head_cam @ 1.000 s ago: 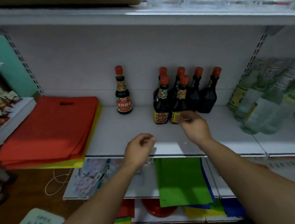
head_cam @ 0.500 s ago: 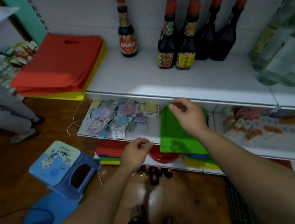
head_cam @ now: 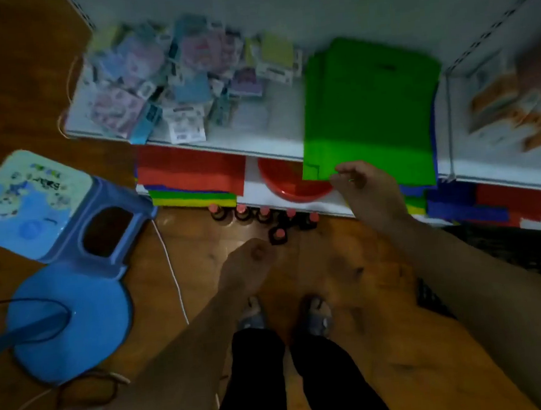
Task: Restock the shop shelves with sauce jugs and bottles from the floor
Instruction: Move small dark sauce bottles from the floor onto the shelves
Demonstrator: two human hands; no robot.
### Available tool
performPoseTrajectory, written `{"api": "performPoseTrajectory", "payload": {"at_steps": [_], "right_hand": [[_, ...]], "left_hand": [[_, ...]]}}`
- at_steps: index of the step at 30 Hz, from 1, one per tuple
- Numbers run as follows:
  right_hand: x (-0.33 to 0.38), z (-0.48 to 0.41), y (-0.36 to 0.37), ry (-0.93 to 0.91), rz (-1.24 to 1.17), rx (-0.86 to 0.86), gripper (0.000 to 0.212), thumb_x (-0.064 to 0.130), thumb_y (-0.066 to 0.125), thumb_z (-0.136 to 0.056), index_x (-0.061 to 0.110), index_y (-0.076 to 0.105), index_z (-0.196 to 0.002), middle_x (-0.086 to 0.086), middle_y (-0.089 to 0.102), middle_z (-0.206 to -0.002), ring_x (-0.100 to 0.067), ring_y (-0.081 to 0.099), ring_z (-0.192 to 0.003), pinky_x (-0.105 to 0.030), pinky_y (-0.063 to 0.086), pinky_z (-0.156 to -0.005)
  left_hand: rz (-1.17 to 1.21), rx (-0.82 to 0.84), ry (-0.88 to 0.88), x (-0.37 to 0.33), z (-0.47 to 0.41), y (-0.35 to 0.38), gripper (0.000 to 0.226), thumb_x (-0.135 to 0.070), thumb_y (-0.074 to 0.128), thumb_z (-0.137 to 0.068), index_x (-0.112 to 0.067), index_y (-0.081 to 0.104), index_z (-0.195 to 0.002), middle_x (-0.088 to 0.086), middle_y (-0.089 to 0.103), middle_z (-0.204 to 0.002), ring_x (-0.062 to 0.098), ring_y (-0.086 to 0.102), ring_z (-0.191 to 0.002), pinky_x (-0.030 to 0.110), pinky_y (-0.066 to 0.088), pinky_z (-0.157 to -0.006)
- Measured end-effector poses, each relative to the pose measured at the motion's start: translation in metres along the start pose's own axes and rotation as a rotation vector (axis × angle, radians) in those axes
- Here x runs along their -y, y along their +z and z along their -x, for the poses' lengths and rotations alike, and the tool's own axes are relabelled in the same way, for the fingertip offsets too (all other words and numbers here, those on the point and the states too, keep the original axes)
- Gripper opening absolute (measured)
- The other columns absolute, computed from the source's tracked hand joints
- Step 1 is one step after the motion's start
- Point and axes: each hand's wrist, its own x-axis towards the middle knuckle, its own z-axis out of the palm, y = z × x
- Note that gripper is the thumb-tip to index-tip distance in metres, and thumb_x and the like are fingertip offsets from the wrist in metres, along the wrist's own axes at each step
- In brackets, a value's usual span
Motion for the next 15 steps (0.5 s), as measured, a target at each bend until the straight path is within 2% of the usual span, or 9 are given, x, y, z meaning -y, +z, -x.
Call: {"api": "performPoseTrajectory", "payload": {"at_steps": [3,5,7,9,11,13,15], "right_hand": [[-0.057,-0.010,0.048,0.052,0.078,0.094,0.022,0.030,0.063,-0.089,0.022,0.067,-0.109,0.003,0.070,-0.104,-0.012,0.061,-0.097,-0.020,0.040,-0.079],[-0.098,-0.018,0.078,0.108,0.094,0.176,0.024,0.031,0.062,-0.089,0.022,0.066,-0.111,0.004,0.068,-0.106,-0.012,0.061,-0.099,-0.021,0.041,-0.081],[-0.138,-0.031,0.107,0.130,0.116,0.212,0.025,0.033,0.061,-0.089,0.023,0.065,-0.112,0.008,0.067,-0.103,-0.010,0.061,-0.099,-0.022,0.042,-0.082],[-0.175,-0.046,0.136,0.148,0.144,0.193,0.028,0.036,0.062,-0.087,0.025,0.065,-0.113,0.010,0.067,-0.097,-0.011,0.063,-0.096,-0.025,0.045,-0.082],[-0.207,-0.061,0.159,0.176,0.162,0.177,0.032,0.037,0.060,-0.086,0.026,0.065,-0.116,0.007,0.070,-0.102,-0.014,0.064,-0.099,-0.028,0.047,-0.086],[-0.234,-0.072,0.178,0.198,0.173,0.145,0.031,0.035,0.060,-0.086,0.025,0.066,-0.115,0.002,0.070,-0.110,-0.017,0.063,-0.103,-0.030,0.048,-0.090],[-0.254,-0.083,0.194,0.206,0.173,0.098,0.029,0.034,0.061,-0.086,0.024,0.065,-0.113,0.000,0.069,-0.112,-0.019,0.063,-0.105,-0.029,0.046,-0.088]], "left_hand": [[-0.053,0.018,-0.036,0.042,-0.041,0.034,0.023,-0.032,0.065,-0.086,-0.025,0.066,-0.108,-0.006,0.070,-0.096,0.013,0.065,-0.089,0.012,0.043,-0.064],[-0.036,0.041,-0.093,0.068,-0.065,0.061,0.023,-0.026,0.066,-0.085,-0.023,0.065,-0.108,-0.008,0.069,-0.095,0.006,0.060,-0.077,0.004,0.037,-0.055],[0.002,0.053,-0.114,0.084,-0.091,0.081,0.020,-0.022,0.066,-0.086,-0.025,0.062,-0.105,-0.009,0.064,-0.088,0.000,0.055,-0.069,0.002,0.038,-0.052],[-0.013,0.065,-0.139,0.100,-0.120,0.101,0.019,-0.036,0.066,-0.084,-0.032,0.061,-0.102,-0.011,0.065,-0.086,0.004,0.060,-0.076,0.008,0.045,-0.063],[-0.019,0.063,-0.141,0.116,-0.150,0.120,0.022,-0.041,0.068,-0.079,-0.035,0.062,-0.100,-0.012,0.068,-0.087,0.010,0.065,-0.089,0.025,0.052,-0.081],[-0.029,0.031,-0.140,0.128,-0.174,0.136,0.030,-0.036,0.070,-0.080,-0.030,0.064,-0.109,-0.011,0.067,-0.094,0.011,0.064,-0.092,0.029,0.052,-0.086],[-0.031,0.001,-0.141,0.138,-0.194,0.149,0.036,-0.033,0.070,-0.082,-0.027,0.061,-0.116,-0.009,0.064,-0.101,0.013,0.062,-0.095,0.028,0.050,-0.084]]}}
